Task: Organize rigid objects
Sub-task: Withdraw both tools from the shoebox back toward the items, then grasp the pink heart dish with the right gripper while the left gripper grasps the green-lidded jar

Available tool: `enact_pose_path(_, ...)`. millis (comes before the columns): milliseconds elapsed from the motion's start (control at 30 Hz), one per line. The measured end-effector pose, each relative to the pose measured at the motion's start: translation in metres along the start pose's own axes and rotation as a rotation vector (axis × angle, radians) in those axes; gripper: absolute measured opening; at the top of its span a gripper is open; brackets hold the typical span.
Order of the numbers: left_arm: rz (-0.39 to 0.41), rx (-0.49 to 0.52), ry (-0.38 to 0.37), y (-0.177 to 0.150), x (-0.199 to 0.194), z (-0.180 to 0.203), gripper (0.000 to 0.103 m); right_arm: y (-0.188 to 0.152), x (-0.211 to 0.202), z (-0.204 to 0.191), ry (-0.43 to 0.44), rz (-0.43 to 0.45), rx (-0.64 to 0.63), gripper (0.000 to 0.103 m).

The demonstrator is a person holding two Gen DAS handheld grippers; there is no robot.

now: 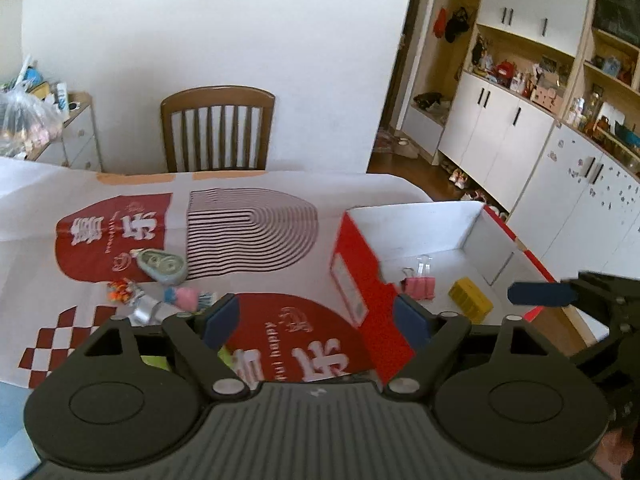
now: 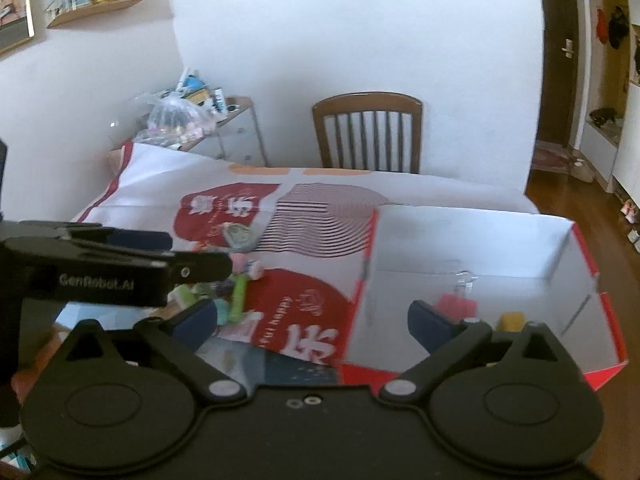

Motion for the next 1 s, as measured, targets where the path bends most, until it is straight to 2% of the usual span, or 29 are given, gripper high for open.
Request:
enact_pose_path(167, -0.004, -0.031, -0.012, -0.007, 0.001, -0.039, 0.087, -0.005, 0.017, -0.034, 0.024, -0.016, -0.031, 0.103)
enact_pose_path(233, -0.008, -0.04, -0.012, -0.01, 0.003, -0.053, 0.098, -0.006, 0.026, -0.049, 0.029, -0.032, -0.036, 0.103)
enact_pose_path(300, -0.012, -0.043, -0.009, -0.014, 0.005, -0.066, 0.103, -0.008, 0.034, -0.062, 0.037, -0.047, -0.045, 0.103)
enact_pose_path(400, -0.024, -0.031, 0.003, -0.019, 0.008, -0.084, 0.103, -0.01, 0.045, -0.082, 0.05, -0.071, -0.062, 0.103)
enact_pose_path(633, -0.062, -0.02, 0.086, -0.034, 0.029, -0.129, 0.103, -0.015, 0.079, -0.121, 0.053, -0.133, -0.106, 0.103)
enact_pose_path(767, -0.088, -0.045, 0.072, -0.042, 0.047, -0.149, 0.103, -0.017, 0.099, -0.136, 0.049, -0.168, -0.133, 0.102)
enact_pose_path(1000, -0.131, 0.021, 0.082, -0.052, 0.07, -0.161, 0.103, -0.023, 0.128, -0.157, 0.035, -0.229, -0.196, 0.102)
Point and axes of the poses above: each gripper's, at about its wrist camera, not at the fingertips, and x roughly the way its jaws point, z to its right, y to its top, the point moved 1 cm from there along x, roughly the way its jaws point, and after that the axes turned 15 degrees about -z, right-handed, at the moved point
